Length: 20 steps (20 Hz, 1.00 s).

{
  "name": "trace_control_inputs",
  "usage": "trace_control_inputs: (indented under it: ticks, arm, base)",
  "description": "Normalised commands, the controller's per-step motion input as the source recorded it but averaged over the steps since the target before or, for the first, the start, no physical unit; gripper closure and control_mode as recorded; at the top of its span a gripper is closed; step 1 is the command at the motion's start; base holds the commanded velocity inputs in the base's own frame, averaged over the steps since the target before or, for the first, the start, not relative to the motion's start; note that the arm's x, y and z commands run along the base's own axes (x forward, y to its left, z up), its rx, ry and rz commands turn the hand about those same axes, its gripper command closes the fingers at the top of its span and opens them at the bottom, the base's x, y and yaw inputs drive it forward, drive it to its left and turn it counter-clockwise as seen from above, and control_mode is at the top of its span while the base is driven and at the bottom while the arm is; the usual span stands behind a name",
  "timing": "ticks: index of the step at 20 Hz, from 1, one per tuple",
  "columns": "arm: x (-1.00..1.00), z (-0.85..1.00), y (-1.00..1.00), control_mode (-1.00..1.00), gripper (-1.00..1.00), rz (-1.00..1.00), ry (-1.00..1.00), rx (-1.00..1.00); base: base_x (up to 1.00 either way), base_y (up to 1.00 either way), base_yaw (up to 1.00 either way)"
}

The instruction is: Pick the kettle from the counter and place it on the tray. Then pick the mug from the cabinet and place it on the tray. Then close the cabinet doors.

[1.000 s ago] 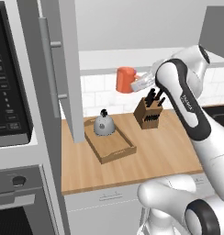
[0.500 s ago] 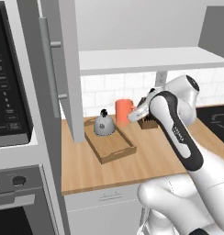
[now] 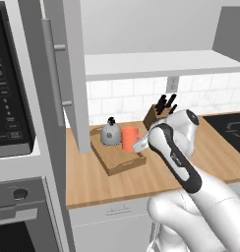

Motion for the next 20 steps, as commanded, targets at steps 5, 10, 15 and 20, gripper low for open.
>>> trace_control_inputs:
  ticks: [5,10,15,20]
  arm:
    - [0.73,-0.6,0.0,-1.0,1.0,0.03,0.03,-0.02]
    - [0.73,-0.31,0.0,-1.0,1.0,0.09,0.0,0.0]
    - [0.43,-0.38,0.02,-1.0,1.0,0.14,0.0,-0.02]
    - [0.2,-0.25,0.0,-1.0,1.0,0.14,0.01,-0.01]
  base:
    - [0.0,0.0,0.0]
    - [0.0,0.0,0.0]
    - [0.0,0.0,0.0]
    - [0.0,0.0,0.0]
